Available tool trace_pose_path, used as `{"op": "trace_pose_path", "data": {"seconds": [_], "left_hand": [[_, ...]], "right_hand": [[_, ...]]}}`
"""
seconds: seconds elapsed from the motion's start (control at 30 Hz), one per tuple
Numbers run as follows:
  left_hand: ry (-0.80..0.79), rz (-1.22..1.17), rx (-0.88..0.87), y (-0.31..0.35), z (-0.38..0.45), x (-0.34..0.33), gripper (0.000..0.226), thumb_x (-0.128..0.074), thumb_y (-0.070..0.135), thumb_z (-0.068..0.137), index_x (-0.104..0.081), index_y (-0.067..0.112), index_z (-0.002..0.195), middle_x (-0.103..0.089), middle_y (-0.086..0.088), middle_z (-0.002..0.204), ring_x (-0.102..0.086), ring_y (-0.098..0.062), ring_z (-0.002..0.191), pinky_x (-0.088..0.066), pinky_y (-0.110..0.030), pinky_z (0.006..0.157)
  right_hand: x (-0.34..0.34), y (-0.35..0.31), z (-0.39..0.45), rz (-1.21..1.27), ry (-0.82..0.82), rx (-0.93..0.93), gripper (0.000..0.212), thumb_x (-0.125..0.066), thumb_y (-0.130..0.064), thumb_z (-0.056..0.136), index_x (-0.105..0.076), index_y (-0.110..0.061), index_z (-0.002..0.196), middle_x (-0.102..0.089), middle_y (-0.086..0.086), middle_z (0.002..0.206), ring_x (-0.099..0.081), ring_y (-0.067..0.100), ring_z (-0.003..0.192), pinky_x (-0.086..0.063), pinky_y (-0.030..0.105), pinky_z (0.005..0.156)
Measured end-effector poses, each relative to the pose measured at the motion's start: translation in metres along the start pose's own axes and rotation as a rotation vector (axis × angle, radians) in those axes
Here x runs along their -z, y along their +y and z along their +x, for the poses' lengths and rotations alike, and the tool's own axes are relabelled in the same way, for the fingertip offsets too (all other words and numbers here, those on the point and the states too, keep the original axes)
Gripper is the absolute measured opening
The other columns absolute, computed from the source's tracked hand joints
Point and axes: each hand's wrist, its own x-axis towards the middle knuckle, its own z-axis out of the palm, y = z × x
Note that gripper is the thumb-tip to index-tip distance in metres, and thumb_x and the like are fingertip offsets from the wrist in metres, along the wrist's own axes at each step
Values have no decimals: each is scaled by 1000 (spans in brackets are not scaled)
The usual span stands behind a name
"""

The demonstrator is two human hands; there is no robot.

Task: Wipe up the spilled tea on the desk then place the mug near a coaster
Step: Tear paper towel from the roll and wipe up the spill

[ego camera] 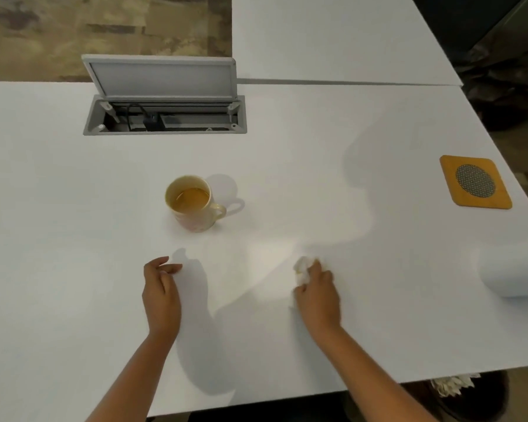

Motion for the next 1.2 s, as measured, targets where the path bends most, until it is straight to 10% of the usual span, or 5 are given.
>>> {"op": "trace_pose_path", "data": {"seconds": [0.3, 0.47, 0.67, 1.03, 1.2], "left_hand": [[-258, 182, -106, 29, -18, -35, 26, -37, 5, 88, -54, 17, 103, -62, -2, 103, -57, -20, 98, -41, -24, 79], [-320, 336, -134, 28, -26, -39, 44, -34, 4, 89, -47, 22, 128, -58, -1, 125, -51, -20, 115, -39, -33, 99], [-221, 127, 9, 29, -26, -34, 44, -31, 5, 92, -33, 22, 132, -58, -2, 123, -52, -12, 104, -39, -26, 89], [-187, -55, 122, 29, -45, -32, 36, -41, 10, 91, -42, 38, 113, -65, 7, 99, -62, -12, 92, -46, -29, 79], [-315, 26, 84, 38, -49, -52, 36, -42, 16, 92, -41, 49, 107, -65, 18, 96, -60, 2, 87, -39, -11, 67]], "right_hand": [[-32, -68, -20, 92, -258, 587, 50, -47, -11, 88, -35, -19, 136, -48, 14, 122, -50, 31, 108, -45, 37, 81], [24, 9, 58, 162, -20, 313, 48, -55, -8, 84, -47, -12, 131, -52, 20, 116, -56, 35, 103, -45, 40, 85], [50, 19, 119, 359, 203, -63, 34, -48, -2, 81, -57, -12, 111, -54, 22, 110, -56, 39, 100, -43, 35, 79], [-17, -75, 28, 146, -279, 710, 32, -48, -6, 85, -61, -15, 113, -57, 9, 117, -51, 25, 111, -45, 34, 89], [36, 0, 87, 171, -113, 522, 35, -56, -5, 78, -64, -13, 110, -63, 9, 110, -55, 26, 108, -42, 31, 88]]}}
